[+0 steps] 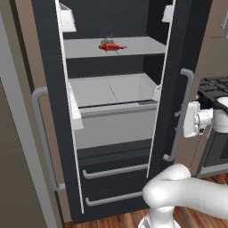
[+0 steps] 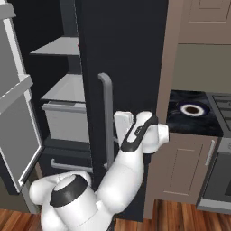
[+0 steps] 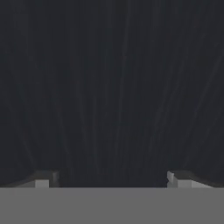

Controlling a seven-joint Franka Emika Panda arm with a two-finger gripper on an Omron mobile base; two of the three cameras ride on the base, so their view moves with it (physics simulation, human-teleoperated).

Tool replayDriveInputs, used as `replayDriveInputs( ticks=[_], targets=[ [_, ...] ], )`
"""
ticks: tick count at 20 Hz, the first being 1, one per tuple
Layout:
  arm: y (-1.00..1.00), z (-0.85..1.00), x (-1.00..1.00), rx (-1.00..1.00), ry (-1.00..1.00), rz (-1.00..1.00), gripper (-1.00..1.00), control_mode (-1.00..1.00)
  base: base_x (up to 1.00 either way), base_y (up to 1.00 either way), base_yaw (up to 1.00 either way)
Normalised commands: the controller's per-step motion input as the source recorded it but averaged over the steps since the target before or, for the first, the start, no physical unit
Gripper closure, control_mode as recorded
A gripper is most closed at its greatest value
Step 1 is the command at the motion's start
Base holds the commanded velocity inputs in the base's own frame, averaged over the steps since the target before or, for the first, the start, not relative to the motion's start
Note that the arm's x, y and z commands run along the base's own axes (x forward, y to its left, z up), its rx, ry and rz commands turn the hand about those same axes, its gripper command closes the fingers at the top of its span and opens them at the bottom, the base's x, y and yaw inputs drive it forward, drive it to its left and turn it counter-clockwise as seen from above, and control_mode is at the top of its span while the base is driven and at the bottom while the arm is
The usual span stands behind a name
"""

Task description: Place the fish on the counter behind the older fish on the same shelf of the fridge to maintain FIFO order. Close the fridge door when finished.

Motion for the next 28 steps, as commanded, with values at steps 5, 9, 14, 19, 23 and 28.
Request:
replayDriveInputs(
  ticks=[5, 9, 14, 19, 23, 28],
  targets=[
    [0.71, 0.0, 0.4, -0.02, -0.01, -0.14, -1.0, -1.0, 0.0, 0.0, 0.0],
    [0.43, 0.01, 0.53, -0.03, 0.0, -0.23, -1.0, -1.0, 0.0, 0.0, 0.0],
    [0.16, 0.05, 0.56, -0.05, 0.0, -0.33, -1.0, -1.0, 0.0, 0.0, 0.0],
    [0.0, 0.05, 0.57, -0.04, 0.01, -0.39, -1.0, -1.0, 0.0, 0.0, 0.0],
    [0.0, 0.07, 0.56, -0.04, 0.04, -0.41, -1.0, -1.0, 0.0, 0.0, 0.0],
    [0.0, 0.11, 0.52, -0.02, 0.1, -0.41, -1.0, -1.0, 0.0, 0.0, 0.0]
  ],
)
